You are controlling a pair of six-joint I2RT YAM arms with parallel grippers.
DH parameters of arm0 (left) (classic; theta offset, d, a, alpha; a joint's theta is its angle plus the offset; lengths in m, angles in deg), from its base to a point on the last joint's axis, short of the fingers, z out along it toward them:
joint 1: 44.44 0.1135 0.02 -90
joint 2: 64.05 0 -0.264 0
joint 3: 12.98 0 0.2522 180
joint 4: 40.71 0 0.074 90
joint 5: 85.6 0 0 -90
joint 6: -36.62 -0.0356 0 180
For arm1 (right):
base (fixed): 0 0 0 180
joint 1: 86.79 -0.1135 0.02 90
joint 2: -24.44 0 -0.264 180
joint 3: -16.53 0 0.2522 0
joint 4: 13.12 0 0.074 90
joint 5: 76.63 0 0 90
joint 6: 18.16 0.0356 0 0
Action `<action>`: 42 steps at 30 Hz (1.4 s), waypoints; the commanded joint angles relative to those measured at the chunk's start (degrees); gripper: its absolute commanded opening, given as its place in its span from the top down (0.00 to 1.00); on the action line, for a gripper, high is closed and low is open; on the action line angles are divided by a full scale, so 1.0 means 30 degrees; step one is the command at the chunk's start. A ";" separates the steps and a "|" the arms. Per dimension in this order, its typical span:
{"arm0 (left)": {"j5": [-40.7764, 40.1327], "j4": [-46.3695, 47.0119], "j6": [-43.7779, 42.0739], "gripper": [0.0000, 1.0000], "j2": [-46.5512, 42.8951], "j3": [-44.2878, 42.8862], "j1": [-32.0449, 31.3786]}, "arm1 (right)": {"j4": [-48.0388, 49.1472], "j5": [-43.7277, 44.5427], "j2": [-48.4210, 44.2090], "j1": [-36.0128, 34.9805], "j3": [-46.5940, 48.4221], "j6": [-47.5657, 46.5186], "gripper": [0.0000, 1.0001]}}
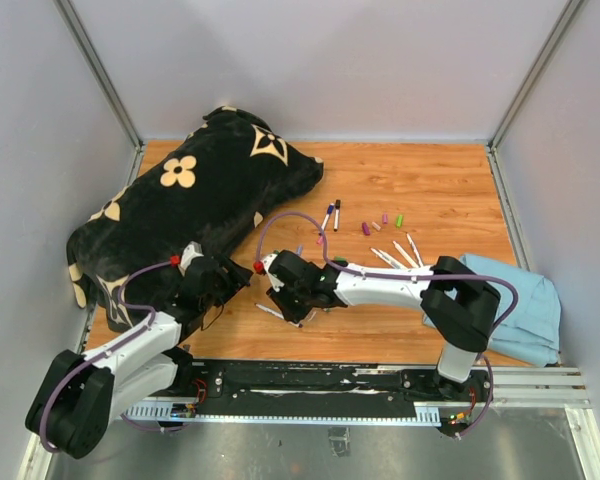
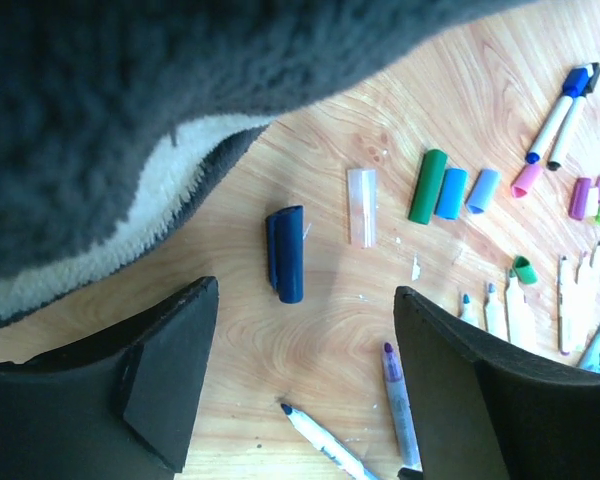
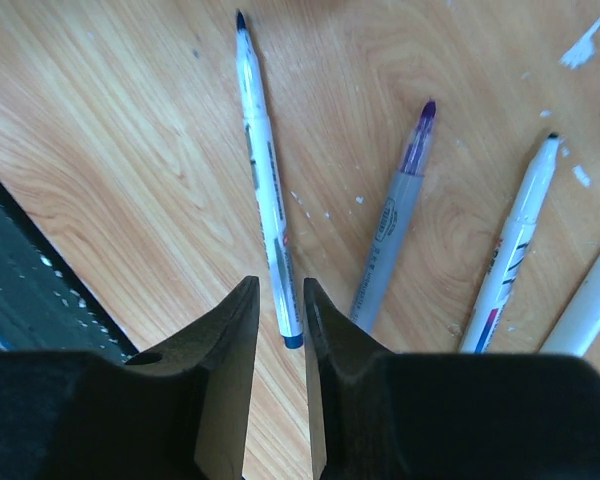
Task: Open the pen caps
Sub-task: Place the pen cap at the center of the board, then pick up the pen from the center of the board.
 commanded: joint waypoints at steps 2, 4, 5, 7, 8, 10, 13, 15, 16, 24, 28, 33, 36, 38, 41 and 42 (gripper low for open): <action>0.0551 -0.1257 -0.0495 0.20 -0.1370 -0.0513 -0.0082 | -0.0391 -0.0429 -0.1229 0.0332 0.0990 -0.0223 0.75; 0.0769 -0.1473 -0.0610 0.19 -0.1759 -0.0593 -0.0082 | -0.0403 -0.0710 -0.1491 0.0498 0.0986 -0.0223 0.75; 0.0910 -0.1515 -0.0668 0.19 -0.1926 -0.0602 -0.0082 | -0.0428 -0.0863 -0.1683 0.0608 0.0981 -0.0223 0.75; 0.1318 -0.1471 -0.0838 0.18 -0.2379 -0.0604 -0.0083 | -0.0584 -0.1266 -0.2076 0.0819 0.1045 -0.0223 0.75; 0.1715 -0.1266 -0.1062 0.18 -0.2583 -0.0556 -0.0090 | -0.0773 -0.1453 -0.2283 0.0931 0.1128 -0.0223 0.75; 0.2581 -0.0836 -0.1527 0.17 -0.3030 -0.0448 -0.0090 | -0.1452 -0.2103 -0.2855 0.1254 0.1410 -0.0223 0.75; 0.3510 -0.0251 -0.2097 0.16 -0.3662 -0.0288 -0.0082 | -0.2270 -0.3683 -0.3906 0.2290 0.1553 -0.0223 0.75; 0.4217 0.0290 -0.2590 0.16 -0.4049 -0.0162 -0.0082 | -0.2856 -0.5982 -0.4565 0.3484 0.1596 -0.6184 0.56; 0.4564 0.0676 -0.2757 0.16 -0.4223 -0.0061 -0.0086 | -0.3244 -0.7286 -0.4883 0.4248 0.1622 -0.8462 0.40; 0.7915 0.4597 -0.4074 0.09 -0.5133 0.0919 -0.0082 | -0.4917 -1.2736 -0.7527 1.0214 0.1520 -1.1455 0.37; 0.8949 0.5801 -0.4607 0.05 -0.5567 0.1094 -0.0082 | -0.4929 -1.4073 -0.8448 1.2340 0.1377 -1.1626 0.34; 0.9939 0.7238 -0.4769 0.01 -0.6003 0.1281 -0.0083 | -0.4952 -1.4953 -0.9284 1.4408 0.1410 -1.1711 0.31; 1.0376 0.8335 -0.4585 0.01 -0.6000 0.1575 -0.0104 | -0.4927 -1.5317 -0.9694 1.5315 0.1464 -1.1766 0.30; 1.0402 0.8710 -0.4446 0.01 -0.5925 0.1718 -0.0083 | -0.4874 -1.5272 -0.9929 1.5701 0.1560 -1.1748 0.29; 1.0570 0.8746 -0.4672 0.01 -0.5725 0.1689 -0.0082 | -0.4296 -1.5040 -1.0361 1.6174 0.1636 -1.1363 0.29; 1.0657 0.8742 -0.4706 0.01 -0.5696 0.1682 -0.0082 | -0.4185 -1.4856 -1.0493 1.6213 0.1766 -1.1354 0.29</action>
